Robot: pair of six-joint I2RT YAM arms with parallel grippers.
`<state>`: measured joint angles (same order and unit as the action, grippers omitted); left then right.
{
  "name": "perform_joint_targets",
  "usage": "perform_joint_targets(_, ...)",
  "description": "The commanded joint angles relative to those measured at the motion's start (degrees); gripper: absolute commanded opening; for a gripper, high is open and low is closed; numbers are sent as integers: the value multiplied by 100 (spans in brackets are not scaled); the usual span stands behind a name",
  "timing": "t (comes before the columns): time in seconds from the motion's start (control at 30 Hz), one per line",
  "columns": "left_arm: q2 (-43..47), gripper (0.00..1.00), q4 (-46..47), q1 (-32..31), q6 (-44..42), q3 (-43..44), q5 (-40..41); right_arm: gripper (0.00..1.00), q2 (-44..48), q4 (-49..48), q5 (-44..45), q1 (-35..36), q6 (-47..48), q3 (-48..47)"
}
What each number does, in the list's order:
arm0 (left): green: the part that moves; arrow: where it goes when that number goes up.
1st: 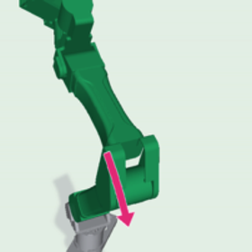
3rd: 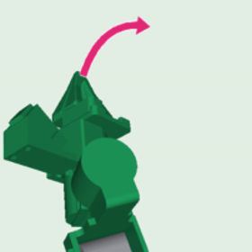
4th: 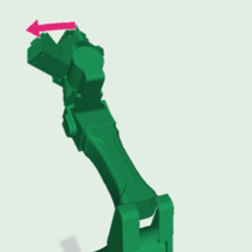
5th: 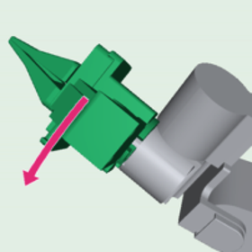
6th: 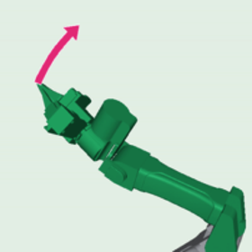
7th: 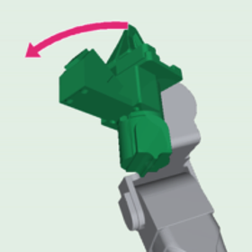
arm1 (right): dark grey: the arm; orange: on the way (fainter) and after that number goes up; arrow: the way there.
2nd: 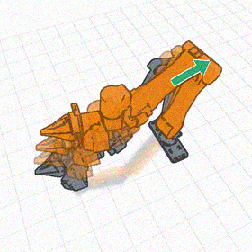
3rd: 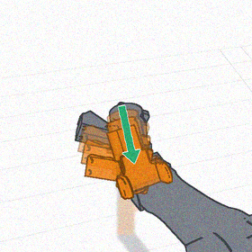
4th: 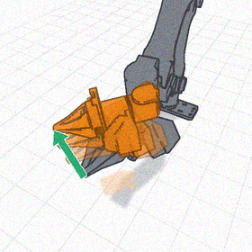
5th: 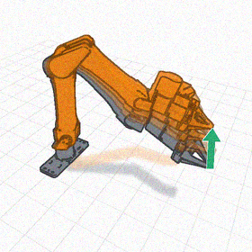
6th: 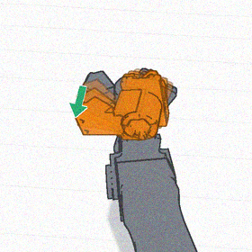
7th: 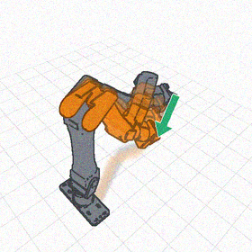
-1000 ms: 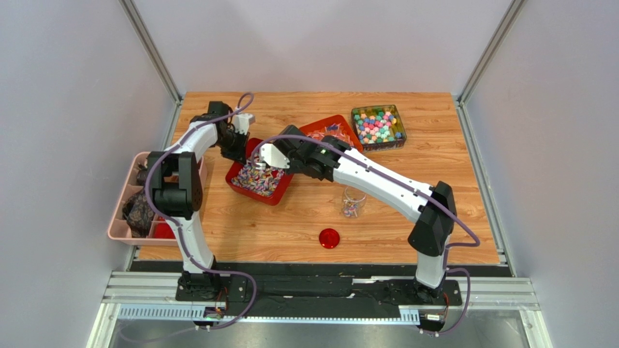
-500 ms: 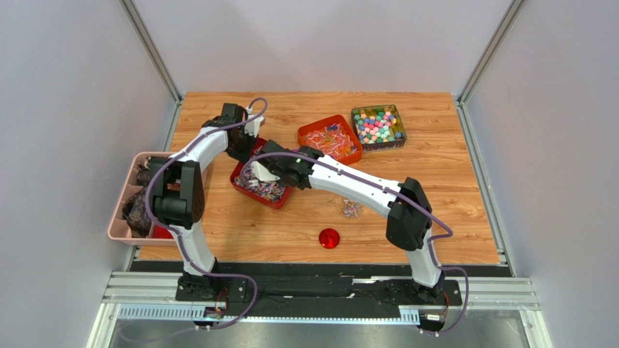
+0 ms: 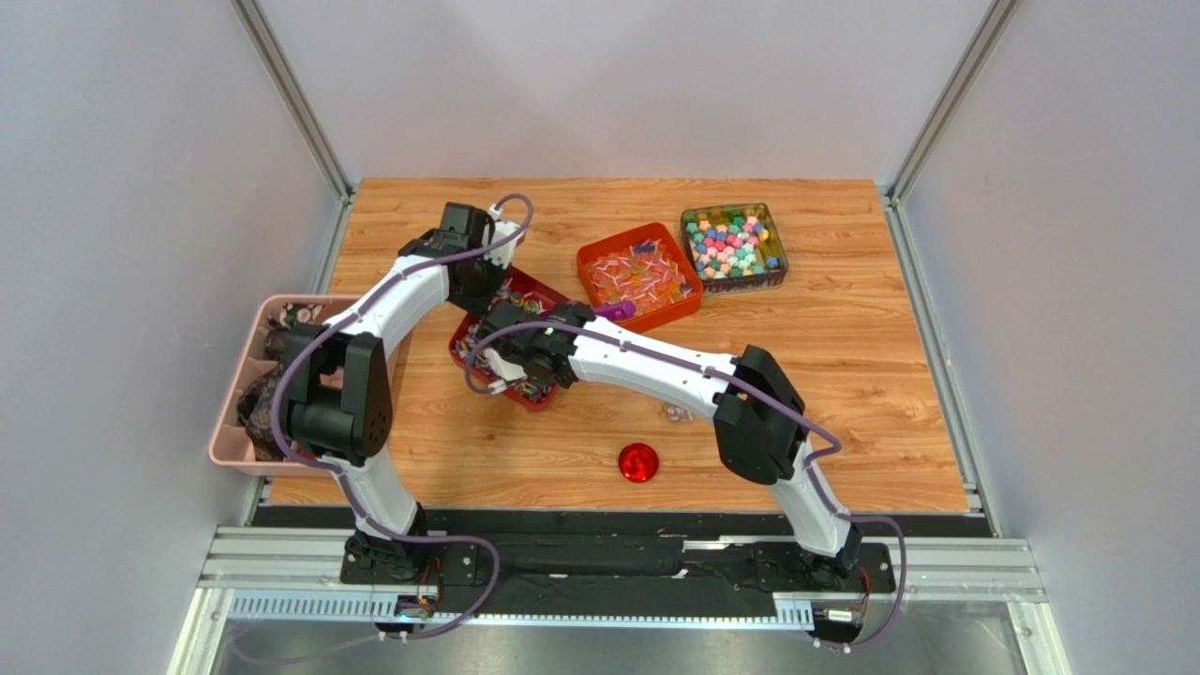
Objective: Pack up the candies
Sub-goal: Scoop the fake candies from the storage box.
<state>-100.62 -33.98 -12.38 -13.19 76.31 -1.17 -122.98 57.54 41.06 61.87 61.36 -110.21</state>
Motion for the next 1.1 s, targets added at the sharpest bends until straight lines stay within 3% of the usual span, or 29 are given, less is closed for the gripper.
perform_joint_targets(0.0,569,0,392,-27,133,121,-121,0,-209,1204,-282,150,289,-491)
perform_joint_targets(0.4,596,0,462,-27,150,94,-33,0,-393,2384,-1380,414,368,-834)
perform_joint_targets(0.87,561,0,243,-27,326,147,90,0,-1588,3078,-1785,414,-1573,-2363)
perform_joint_targets(1.07,421,0,111,-27,466,129,108,0,-1738,2825,-1549,414,-2312,-2505)
